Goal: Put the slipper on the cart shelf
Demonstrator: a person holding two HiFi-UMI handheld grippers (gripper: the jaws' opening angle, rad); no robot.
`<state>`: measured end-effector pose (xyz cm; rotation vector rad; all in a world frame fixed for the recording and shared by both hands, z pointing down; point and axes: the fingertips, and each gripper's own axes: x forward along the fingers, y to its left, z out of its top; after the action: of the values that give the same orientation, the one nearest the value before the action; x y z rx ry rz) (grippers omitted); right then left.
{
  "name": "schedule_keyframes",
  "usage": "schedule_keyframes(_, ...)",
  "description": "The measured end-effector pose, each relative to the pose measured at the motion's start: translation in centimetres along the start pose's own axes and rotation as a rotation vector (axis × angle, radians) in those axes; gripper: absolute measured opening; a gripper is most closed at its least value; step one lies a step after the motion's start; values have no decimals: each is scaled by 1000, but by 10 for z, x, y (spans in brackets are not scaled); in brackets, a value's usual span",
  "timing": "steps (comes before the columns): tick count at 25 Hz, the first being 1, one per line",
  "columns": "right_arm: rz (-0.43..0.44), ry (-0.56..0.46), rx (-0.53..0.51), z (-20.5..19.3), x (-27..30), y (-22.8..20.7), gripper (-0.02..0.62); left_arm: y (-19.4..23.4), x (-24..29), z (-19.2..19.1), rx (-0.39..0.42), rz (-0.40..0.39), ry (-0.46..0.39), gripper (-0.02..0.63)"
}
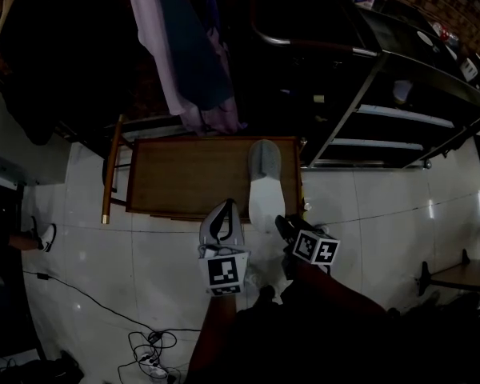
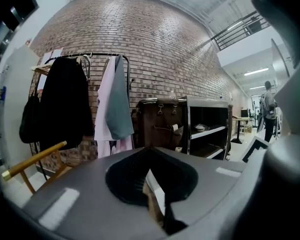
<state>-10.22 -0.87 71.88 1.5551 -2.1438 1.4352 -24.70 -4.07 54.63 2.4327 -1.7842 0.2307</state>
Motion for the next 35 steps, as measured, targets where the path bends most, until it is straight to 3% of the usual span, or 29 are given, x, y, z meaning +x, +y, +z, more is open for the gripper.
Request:
schedule_keyframes(7, 0, 75, 259, -32, 19, -22, 230, 9, -6, -3, -1, 14, 8, 15)
schedule_keyframes(14, 51, 112, 362, -45, 35, -20, 227, 13, -10, -9, 0, 24, 20, 15)
schedule_keyframes(18, 55, 116, 362, -47, 40, -19, 148, 13, -12, -9, -3, 17, 11, 15)
schedule_keyframes(22, 74, 120, 384, -50, 44, -18, 141, 11, -11, -13, -3, 9, 18, 15)
schedule_keyframes(28, 118, 104, 381, -44, 44, -7, 73, 12, -10, -11, -3, 11, 15, 15)
schedule_keyframes(35, 161, 49, 221, -27, 27, 8, 37, 15, -12, -5, 6, 10, 4, 15)
